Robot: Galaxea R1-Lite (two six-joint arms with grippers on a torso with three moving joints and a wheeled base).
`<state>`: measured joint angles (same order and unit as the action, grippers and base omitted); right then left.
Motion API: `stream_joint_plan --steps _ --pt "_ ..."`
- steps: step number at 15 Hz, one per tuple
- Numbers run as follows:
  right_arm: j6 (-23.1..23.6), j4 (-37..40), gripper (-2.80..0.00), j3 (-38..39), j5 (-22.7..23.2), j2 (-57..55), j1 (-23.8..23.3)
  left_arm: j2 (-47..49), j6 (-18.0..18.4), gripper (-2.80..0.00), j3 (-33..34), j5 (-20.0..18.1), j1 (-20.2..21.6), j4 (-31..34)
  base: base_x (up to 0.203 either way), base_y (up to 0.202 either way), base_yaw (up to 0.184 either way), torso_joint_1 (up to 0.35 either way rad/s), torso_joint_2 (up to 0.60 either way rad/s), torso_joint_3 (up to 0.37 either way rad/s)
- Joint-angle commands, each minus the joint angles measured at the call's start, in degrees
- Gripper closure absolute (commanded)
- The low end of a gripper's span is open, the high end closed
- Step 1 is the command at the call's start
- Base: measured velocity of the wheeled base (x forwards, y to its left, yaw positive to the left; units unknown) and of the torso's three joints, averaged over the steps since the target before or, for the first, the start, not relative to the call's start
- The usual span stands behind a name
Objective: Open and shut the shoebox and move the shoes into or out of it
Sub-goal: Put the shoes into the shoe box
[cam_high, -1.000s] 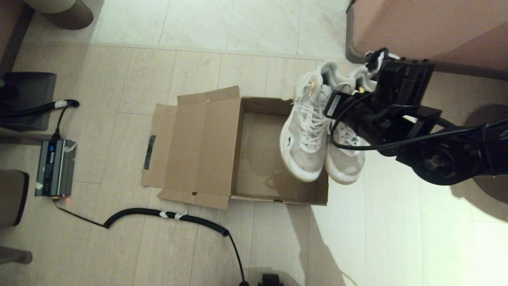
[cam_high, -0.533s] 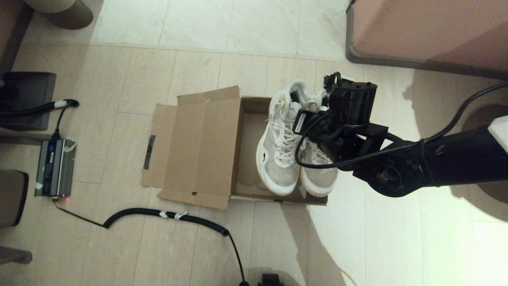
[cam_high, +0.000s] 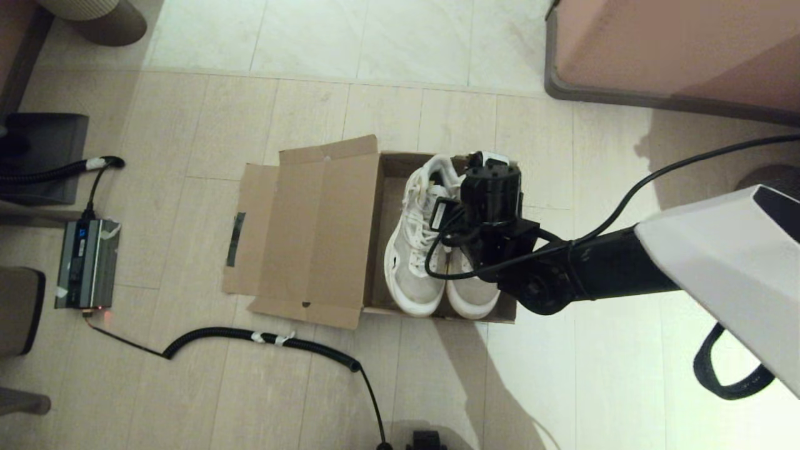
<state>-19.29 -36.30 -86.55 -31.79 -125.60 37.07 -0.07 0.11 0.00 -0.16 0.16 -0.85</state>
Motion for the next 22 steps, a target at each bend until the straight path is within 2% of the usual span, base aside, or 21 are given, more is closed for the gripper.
stream_joint_plan --steps 1,7,10,14,15,22 --pt "-0.07 -0.34 0.00 -3.51 -0.56 -4.54 -0.22 0.07 -0.02 0.00 0.35 -0.01 0.02 -0.03 0.000 0.000 0.000 0.000 0.00 0.000" --pt "0.10 -0.59 0.00 -9.84 -0.99 -12.25 -1.76 0.07 -0.02 0.00 0.31 -0.01 0.02 -0.03 0.000 0.000 0.000 0.000 0.00 0.000" --pt "1.21 -3.23 0.00 -12.82 -0.82 -15.13 -3.32 0.07 0.07 0.00 0.35 -0.01 0.02 -0.03 0.000 0.000 0.000 0.000 0.00 0.000" --pt "3.20 -3.75 0.00 -12.93 -0.43 -16.10 -3.59 0.07 -0.02 0.00 0.35 -0.01 0.02 -0.03 0.000 0.000 0.000 0.000 0.00 0.000" --pt "3.41 -4.67 -2.80 -13.31 -0.38 -16.65 -3.66 0.07 -0.02 0.00 0.35 -0.01 0.02 -0.03 0.000 0.000 0.000 0.000 0.00 0.000" --pt "3.64 -5.08 -2.80 -13.14 -0.82 -15.60 -3.91 0.07 0.00 0.00 0.35 -0.01 0.02 -0.03 0.000 0.000 0.000 0.000 0.00 0.000"
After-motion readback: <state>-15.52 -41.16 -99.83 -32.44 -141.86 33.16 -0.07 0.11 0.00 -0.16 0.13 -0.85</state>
